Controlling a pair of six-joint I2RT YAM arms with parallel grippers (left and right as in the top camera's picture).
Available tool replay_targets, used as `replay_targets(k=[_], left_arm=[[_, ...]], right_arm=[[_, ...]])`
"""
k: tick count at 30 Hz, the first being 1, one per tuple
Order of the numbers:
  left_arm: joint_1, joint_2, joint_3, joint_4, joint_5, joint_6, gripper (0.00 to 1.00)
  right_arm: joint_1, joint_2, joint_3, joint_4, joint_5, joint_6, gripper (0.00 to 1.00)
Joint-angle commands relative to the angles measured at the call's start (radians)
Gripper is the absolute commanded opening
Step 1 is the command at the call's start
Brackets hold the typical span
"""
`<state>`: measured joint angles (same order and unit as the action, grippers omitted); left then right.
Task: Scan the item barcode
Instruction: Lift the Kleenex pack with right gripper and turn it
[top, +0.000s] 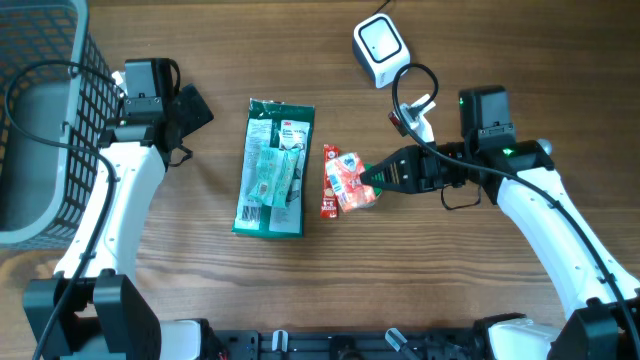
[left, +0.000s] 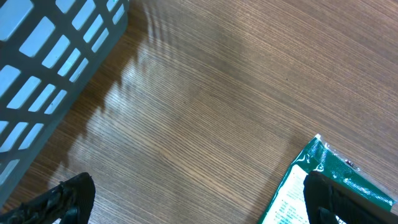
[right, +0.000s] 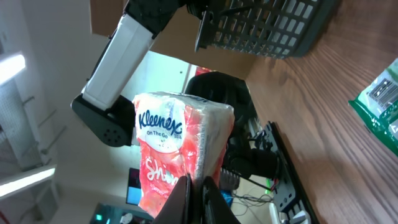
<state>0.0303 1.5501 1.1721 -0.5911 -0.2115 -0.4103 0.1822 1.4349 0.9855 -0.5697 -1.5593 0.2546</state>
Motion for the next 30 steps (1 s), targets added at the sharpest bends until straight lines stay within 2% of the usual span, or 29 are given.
replay_targets(k=[1, 12, 30], left_arm=[[0.003, 0.0, 0.012, 0.0, 0.002, -0.017, 1.0], [0.003, 0.0, 0.012, 0.0, 0.002, -0.017, 1.0], [0.003, 0.0, 0.012, 0.0, 0.002, -0.017, 1.0]], right_arm=[[-0.002, -0.014, 0.011, -0.052, -0.064, -0.081, 0.04], [-0.002, -0.021, 0.011, -0.33, -0.064, -0.363, 0.04], [-0.002, -0.021, 0.01, -0.337, -0.064, -0.391, 0.04]])
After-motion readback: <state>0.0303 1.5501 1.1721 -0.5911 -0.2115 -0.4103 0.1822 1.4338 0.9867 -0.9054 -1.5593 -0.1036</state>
